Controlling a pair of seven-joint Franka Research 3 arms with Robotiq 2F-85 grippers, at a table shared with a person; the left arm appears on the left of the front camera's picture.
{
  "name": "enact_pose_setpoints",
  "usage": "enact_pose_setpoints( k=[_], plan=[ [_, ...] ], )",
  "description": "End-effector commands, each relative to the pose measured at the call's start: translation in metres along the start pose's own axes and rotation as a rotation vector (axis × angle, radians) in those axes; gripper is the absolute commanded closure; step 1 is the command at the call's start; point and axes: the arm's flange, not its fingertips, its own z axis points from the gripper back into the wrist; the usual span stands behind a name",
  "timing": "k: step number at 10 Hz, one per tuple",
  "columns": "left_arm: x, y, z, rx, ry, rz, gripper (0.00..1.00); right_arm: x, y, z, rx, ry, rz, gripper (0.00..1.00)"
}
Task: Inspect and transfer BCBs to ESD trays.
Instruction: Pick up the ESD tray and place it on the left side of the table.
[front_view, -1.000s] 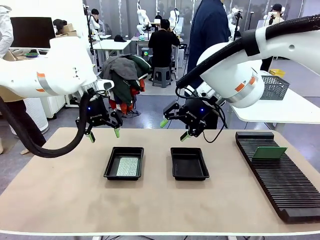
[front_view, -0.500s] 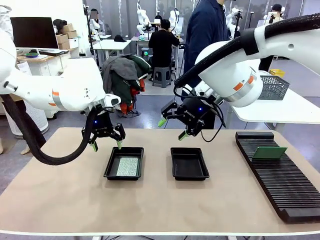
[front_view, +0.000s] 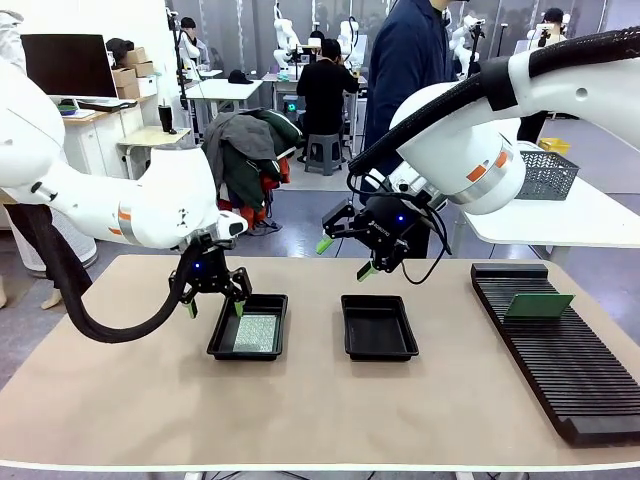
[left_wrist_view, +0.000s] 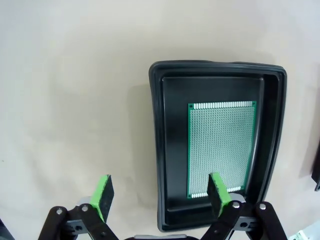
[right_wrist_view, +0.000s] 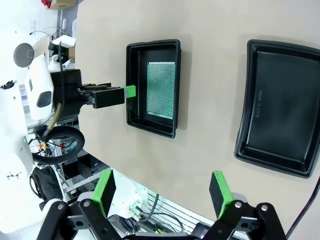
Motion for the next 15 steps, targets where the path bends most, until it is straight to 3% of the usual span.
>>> enact_pose_setpoints(
  k=[1, 12, 15],
  plan=[
    [0.004, -0.007, -0.014, 0.037, -0.034, 0.011, 0.0, 0.001, 0.0, -0.001, -0.005, -0.002, -0.004, 0.0],
    [0.003, -0.005, -0.022, 0.01, 0.001, -0.007, 0.0, 0.001, 0.0, -0.001, -0.005, -0.002, -0.004, 0.0],
    [0.003, -0.004, -0.023, 0.02, -0.001, 0.013, 0.07, 0.001, 0.0, -0.001, -0.005, -0.002, -0.004, 0.0]
  ],
)
